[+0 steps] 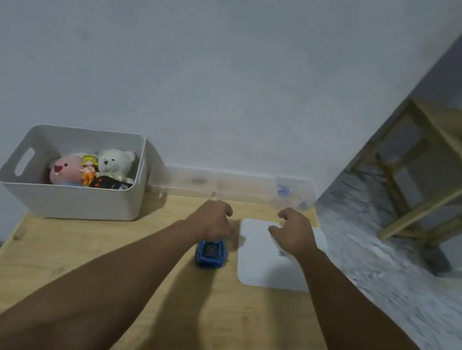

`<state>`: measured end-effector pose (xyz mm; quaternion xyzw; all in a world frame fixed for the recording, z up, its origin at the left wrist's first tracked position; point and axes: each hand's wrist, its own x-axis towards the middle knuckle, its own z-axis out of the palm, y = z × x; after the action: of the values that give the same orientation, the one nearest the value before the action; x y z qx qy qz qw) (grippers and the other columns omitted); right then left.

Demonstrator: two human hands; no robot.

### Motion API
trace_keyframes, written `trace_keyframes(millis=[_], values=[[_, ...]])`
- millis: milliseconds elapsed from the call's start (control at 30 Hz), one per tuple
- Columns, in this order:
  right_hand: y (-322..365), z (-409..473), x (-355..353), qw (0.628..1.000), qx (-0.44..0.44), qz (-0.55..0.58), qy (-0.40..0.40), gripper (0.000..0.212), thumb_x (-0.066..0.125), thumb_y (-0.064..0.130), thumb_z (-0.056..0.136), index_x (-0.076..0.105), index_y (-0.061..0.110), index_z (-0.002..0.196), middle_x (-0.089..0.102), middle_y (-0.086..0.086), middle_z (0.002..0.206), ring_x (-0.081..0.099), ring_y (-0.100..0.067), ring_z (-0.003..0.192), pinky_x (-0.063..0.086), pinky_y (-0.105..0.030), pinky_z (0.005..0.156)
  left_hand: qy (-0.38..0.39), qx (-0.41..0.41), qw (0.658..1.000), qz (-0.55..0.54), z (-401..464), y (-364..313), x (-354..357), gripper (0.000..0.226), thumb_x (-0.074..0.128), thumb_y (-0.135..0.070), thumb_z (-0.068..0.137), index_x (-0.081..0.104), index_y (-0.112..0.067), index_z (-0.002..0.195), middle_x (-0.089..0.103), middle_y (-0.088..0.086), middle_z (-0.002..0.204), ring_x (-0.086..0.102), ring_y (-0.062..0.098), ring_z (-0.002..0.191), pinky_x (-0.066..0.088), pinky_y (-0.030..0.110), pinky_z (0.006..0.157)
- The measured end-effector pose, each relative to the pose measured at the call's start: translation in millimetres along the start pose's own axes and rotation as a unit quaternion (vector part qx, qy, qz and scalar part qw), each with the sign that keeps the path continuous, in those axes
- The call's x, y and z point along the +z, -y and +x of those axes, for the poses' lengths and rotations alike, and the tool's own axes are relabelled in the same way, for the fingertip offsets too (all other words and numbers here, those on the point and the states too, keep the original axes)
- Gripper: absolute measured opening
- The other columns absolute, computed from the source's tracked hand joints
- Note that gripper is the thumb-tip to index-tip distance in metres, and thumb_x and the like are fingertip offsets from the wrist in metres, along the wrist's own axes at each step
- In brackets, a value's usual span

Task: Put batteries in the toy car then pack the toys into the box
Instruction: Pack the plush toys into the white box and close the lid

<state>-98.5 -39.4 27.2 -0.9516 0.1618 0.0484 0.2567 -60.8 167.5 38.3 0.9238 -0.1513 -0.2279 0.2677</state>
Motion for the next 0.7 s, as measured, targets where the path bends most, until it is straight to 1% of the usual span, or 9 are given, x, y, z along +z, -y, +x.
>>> trace_keyframes(millis=[67, 167, 200, 267, 333, 467, 567, 633, 700], values=[[-21, -3, -3, 1.000, 0.018, 0.003, 0.005, 0.049, 0.069, 0.020, 0.080, 0.057, 0.006, 0.125, 0.060, -0.010, 0.127, 0.056, -0.027, 0.118, 0.044, -0.031, 0.095, 0.033, -0.017, 0.999, -0.001, 2, -13, 18, 0.052, 0.063, -0.025, 0.088, 0.052, -0.005, 0.134, 0.059, 0.011, 0.130, 0.056, 0.026, 0.117, 0.047, 0.031, 0.092], [-49, -7, -7, 0.999, 0.043, -0.003, 0.016, 0.049, 0.069, 0.019, 0.080, 0.056, 0.006, 0.126, 0.062, -0.010, 0.124, 0.055, -0.026, 0.119, 0.043, -0.029, 0.093, 0.074, -0.044, 0.996, -0.006, 4, -29, 43, 0.034, 0.068, -0.029, 0.087, 0.058, -0.008, 0.112, 0.059, 0.010, 0.114, 0.058, 0.027, 0.111, 0.048, 0.035, 0.091], [-58, -9, -8, 0.998, 0.054, -0.006, 0.022, 0.051, 0.069, 0.019, 0.081, 0.054, 0.006, 0.127, 0.062, -0.010, 0.124, 0.055, -0.026, 0.118, 0.043, -0.028, 0.093, 0.081, -0.053, 0.995, -0.009, 5, -35, 51, 0.041, 0.069, -0.031, 0.087, 0.056, -0.007, 0.117, 0.058, 0.011, 0.117, 0.057, 0.028, 0.114, 0.048, 0.035, 0.091], [-77, -11, -9, 0.996, 0.080, -0.010, 0.037, 0.054, 0.068, 0.020, 0.080, 0.051, 0.006, 0.130, 0.060, -0.011, 0.124, 0.055, -0.026, 0.117, 0.043, -0.029, 0.092, 0.086, -0.071, 0.994, -0.007, 6, -45, 64, 0.059, 0.069, -0.035, 0.086, 0.049, -0.002, 0.131, 0.054, 0.012, 0.128, 0.055, 0.027, 0.116, 0.045, 0.031, 0.081], [-93, -12, -10, 0.993, 0.104, -0.019, 0.051, 0.056, 0.067, 0.023, 0.079, 0.049, 0.006, 0.129, 0.056, -0.013, 0.127, 0.054, -0.029, 0.118, 0.044, -0.032, 0.093, 0.090, -0.094, 0.991, -0.014, 7, -53, 77, 0.061, 0.069, -0.036, 0.086, 0.047, -0.001, 0.131, 0.054, 0.013, 0.129, 0.055, 0.027, 0.114, 0.043, 0.029, 0.077], [-117, -13, -14, 0.987, 0.127, -0.046, 0.082, 0.062, 0.067, 0.027, 0.079, 0.044, 0.004, 0.131, 0.050, -0.015, 0.132, 0.050, -0.031, 0.121, 0.043, -0.035, 0.095, 0.086, -0.141, 0.985, -0.044, 9, -65, 95, 0.066, 0.069, -0.035, 0.086, 0.042, -0.001, 0.136, 0.052, 0.014, 0.133, 0.054, 0.028, 0.120, 0.047, 0.031, 0.088], [-132, -12, -14, 0.985, 0.135, -0.042, 0.100, 0.064, 0.070, 0.030, 0.077, 0.044, 0.003, 0.129, 0.051, -0.015, 0.129, 0.051, -0.031, 0.119, 0.045, -0.037, 0.095, 0.080, -0.170, 0.979, -0.076, 9, -69, 103, 0.071, 0.070, -0.035, 0.086, 0.039, -0.002, 0.140, 0.048, 0.014, 0.138, 0.050, 0.029, 0.124, 0.047, 0.033, 0.095], [-139, -12, -13, 0.984, 0.139, -0.030, 0.111, 0.062, 0.071, 0.030, 0.076, 0.045, 0.002, 0.124, 0.053, -0.014, 0.126, 0.052, -0.030, 0.116, 0.047, -0.035, 0.093, 0.075, -0.185, 0.975, -0.096, 9, -71, 107, 0.073, 0.071, -0.036, 0.084, 0.039, -0.002, 0.140, 0.046, 0.015, 0.140, 0.049, 0.030, 0.125, 0.047, 0.036, 0.100], [-143, -14, -13, 0.982, 0.144, -0.016, 0.123, 0.057, 0.070, 0.027, 0.078, 0.047, 0.001, 0.123, 0.054, -0.014, 0.126, 0.053, -0.029, 0.116, 0.045, -0.030, 0.085, 0.073, -0.194, 0.971, -0.115, 8, -72, 110, 0.073, 0.071, -0.034, 0.084, 0.040, 0.000, 0.141, 0.045, 0.015, 0.141, 0.048, 0.031, 0.125, 0.046, 0.037, 0.101]])
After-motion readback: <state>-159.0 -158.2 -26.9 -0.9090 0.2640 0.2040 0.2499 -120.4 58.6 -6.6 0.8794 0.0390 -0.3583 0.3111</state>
